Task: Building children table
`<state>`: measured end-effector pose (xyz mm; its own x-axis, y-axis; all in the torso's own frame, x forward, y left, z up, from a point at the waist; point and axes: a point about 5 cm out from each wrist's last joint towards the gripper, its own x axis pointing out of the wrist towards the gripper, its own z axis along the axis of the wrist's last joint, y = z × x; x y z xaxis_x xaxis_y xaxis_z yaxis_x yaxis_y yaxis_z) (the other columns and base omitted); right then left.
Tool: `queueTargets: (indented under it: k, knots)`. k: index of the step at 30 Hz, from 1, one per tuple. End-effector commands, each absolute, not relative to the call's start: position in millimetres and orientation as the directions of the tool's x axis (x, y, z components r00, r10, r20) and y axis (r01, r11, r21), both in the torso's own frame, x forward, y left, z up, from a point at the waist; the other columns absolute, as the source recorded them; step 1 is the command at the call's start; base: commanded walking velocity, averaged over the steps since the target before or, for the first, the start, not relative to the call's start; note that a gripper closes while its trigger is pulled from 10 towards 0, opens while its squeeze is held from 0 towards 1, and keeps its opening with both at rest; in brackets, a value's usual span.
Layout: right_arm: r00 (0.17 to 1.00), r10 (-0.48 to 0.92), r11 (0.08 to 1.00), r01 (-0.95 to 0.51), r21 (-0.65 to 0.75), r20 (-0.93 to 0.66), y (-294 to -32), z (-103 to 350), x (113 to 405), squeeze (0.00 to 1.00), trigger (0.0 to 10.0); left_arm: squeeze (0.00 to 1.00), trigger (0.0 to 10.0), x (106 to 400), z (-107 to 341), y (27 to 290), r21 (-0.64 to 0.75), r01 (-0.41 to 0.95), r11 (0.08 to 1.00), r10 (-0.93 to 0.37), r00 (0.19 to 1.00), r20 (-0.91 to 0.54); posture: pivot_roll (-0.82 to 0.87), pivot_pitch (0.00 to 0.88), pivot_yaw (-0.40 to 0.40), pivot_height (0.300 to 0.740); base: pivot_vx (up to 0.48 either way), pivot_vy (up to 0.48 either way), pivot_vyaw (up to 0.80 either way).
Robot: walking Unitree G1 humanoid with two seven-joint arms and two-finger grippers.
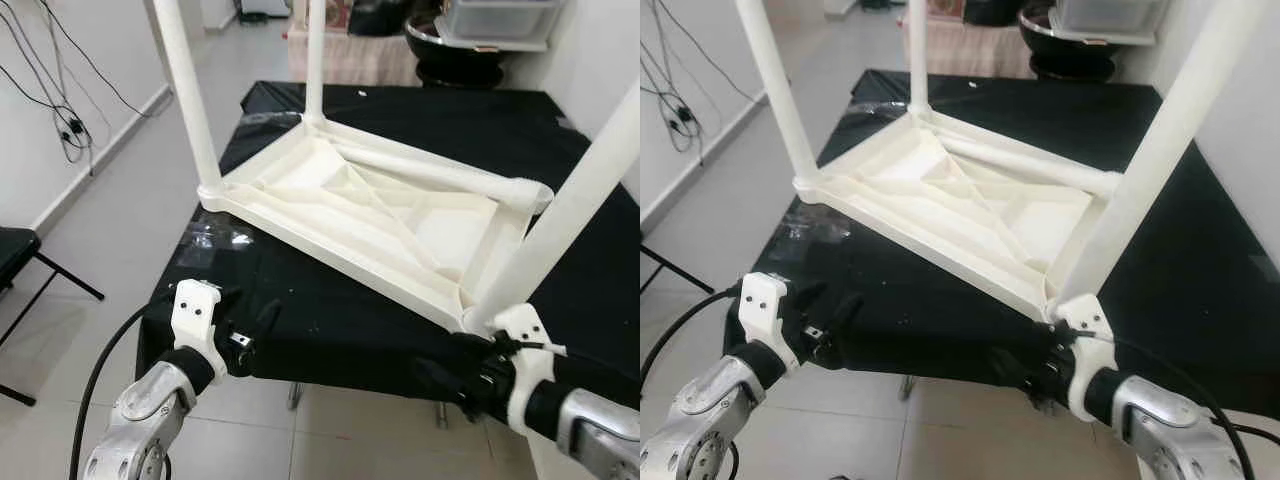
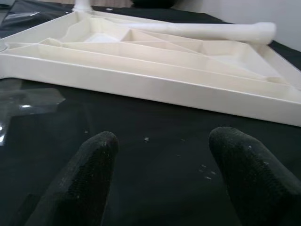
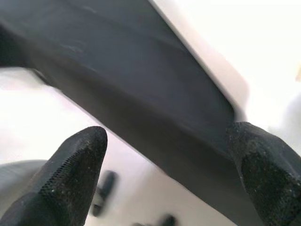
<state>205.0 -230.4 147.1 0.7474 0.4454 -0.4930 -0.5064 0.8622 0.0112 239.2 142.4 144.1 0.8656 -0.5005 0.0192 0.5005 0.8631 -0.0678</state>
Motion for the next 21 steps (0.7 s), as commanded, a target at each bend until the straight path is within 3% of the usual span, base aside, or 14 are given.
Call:
queueTargets:
  k: [1,4,13,16,20,21]
  knots:
    - [0.712,0.414,0.863,-0.505,-0.004,-0.568,-242.5,140.7,199.6,0.0,10.0,0.0,10.0,233.9,141.0,139.5,-0.077,0.52,0.85,-0.522,0.853,-0.005,-0.06,0.062,-0.007,0.74,0.0,0.0,0.0]
    - [0.69,0.387,0.85,-0.524,-0.054,-0.612,-259.5,147.5,196.3,0.0,10.0,0.0,10.0,233.0,140.3,136.4,-0.08,0.525,0.847,-0.527,0.849,-0.013,-0.06,0.061,-0.004,0.74,0.0,0.0,0.0]
    - [0.828,0.154,0.924,-0.314,-0.218,-0.54,-290.7,175.5,229.5,0.0,10.0,0.0,10.0,233.7,140.0,135.0,-0.072,0.537,0.84,-0.54,0.842,-0.015,-0.06,0.057,-0.008,0.74,0.0,0.0,0.0]
    - [0.877,0.193,0.922,-0.315,-0.223,-0.44,-272.8,183.9,248.7,0.0,10.0,0.0,10.0,232.9,140.2,134.6,-0.071,0.536,0.841,-0.538,0.843,-0.014,-0.05,0.056,-0.013,0.74,0.0,0.0,0.0]
    - [0.849,0.381,0.863,-0.468,-0.188,-0.366,-232.0,187.3,257.1,0.0,10.0,0.0,10.0,232.2,141.1,134.6,-0.068,0.531,0.845,-0.533,0.846,-0.013,-0.04,0.057,-0.014,0.74,0.0,0.0,0.0]
    - [0.849,0.381,0.863,-0.468,-0.188,-0.366,-232.0,187.3,257.1,0.0,10.0,0.0,10.0,232.2,141.1,134.6,-0.068,0.531,0.845,-0.533,0.846,-0.013,-0.04,0.057,-0.014,0.74,0.0,0.0,0.0]
